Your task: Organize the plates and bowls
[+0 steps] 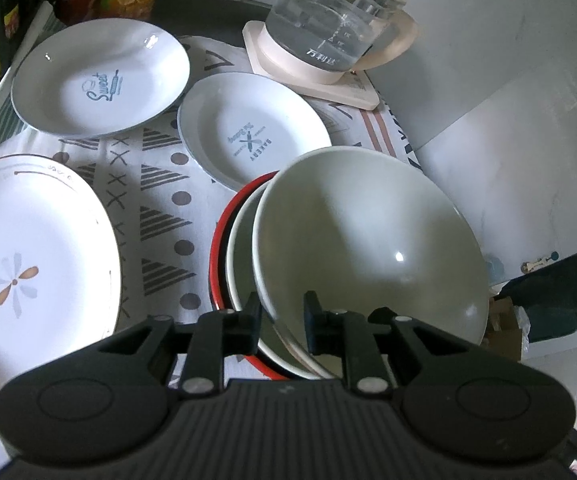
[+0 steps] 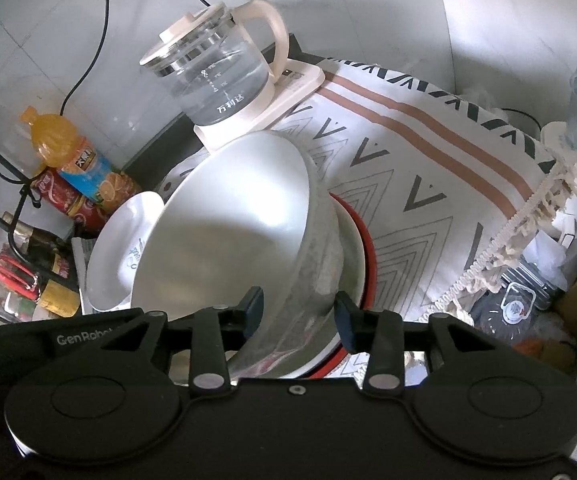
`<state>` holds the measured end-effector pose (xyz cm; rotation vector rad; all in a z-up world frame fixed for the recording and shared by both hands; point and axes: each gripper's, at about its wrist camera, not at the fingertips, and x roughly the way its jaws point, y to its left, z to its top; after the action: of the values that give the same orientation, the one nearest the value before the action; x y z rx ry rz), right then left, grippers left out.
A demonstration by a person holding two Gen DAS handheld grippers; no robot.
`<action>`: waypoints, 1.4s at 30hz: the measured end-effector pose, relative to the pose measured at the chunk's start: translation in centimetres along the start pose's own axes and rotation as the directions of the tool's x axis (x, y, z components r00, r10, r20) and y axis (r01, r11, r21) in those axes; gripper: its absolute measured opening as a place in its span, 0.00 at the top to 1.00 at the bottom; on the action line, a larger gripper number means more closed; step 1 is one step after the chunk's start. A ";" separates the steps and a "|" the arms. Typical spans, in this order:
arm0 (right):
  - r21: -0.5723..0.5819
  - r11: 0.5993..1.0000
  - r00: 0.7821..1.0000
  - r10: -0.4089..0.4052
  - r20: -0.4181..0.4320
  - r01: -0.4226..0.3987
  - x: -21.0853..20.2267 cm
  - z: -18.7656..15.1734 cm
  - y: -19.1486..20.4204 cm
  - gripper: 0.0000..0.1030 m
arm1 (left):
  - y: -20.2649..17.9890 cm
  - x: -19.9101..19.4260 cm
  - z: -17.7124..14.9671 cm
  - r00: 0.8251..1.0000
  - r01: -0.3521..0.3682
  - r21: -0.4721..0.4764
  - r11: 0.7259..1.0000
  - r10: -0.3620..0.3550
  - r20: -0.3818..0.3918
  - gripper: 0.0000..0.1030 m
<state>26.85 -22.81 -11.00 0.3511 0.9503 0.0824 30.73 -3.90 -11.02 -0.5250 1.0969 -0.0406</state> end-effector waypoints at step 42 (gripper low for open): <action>-0.205 0.979 1.000 0.012 -0.026 -0.017 -2.6 -2.3 5.4 0.35 | 6.4 -7.1 0.1 0.985 -0.099 -0.039 0.994 0.104 0.137 0.39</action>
<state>23.92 -17.69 -8.43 0.1660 0.9547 0.1971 26.04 3.78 -7.82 -0.4926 0.9877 0.1016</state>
